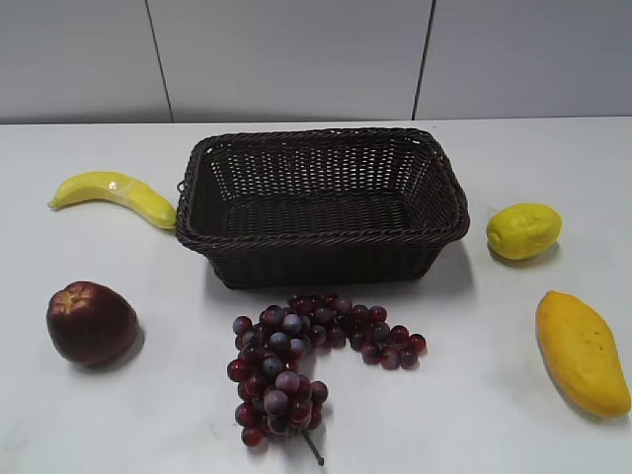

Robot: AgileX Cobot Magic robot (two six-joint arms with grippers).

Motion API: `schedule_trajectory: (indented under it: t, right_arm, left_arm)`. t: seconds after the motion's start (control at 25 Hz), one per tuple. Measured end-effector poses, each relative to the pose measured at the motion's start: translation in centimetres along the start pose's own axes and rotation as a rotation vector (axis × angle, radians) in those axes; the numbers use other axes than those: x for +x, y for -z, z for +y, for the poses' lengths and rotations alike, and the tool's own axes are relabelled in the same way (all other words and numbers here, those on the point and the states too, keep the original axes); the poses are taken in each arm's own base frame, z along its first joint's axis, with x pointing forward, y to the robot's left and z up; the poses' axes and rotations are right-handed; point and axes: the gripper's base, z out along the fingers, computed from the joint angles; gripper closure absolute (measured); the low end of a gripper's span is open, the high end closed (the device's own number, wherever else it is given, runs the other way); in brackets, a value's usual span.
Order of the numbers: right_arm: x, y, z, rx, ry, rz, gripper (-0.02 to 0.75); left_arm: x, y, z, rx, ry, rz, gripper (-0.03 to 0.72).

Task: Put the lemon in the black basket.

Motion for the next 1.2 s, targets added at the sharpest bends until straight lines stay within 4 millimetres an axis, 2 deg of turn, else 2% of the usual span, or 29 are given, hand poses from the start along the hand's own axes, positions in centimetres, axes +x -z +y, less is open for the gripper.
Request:
schedule_trajectory:
  t: [1.0,1.2]
  right_arm:
    - [-0.1,0.1,0.0,0.000,0.000,-0.007,0.148]
    - [-2.6,0.4,0.3,-0.024,-0.001,-0.219,0.148]
  left_arm:
    - [0.0,0.0,0.0,0.000,0.000,0.000,0.452]
    - [0.0,0.0,0.0,0.000,0.000,0.000,0.452]
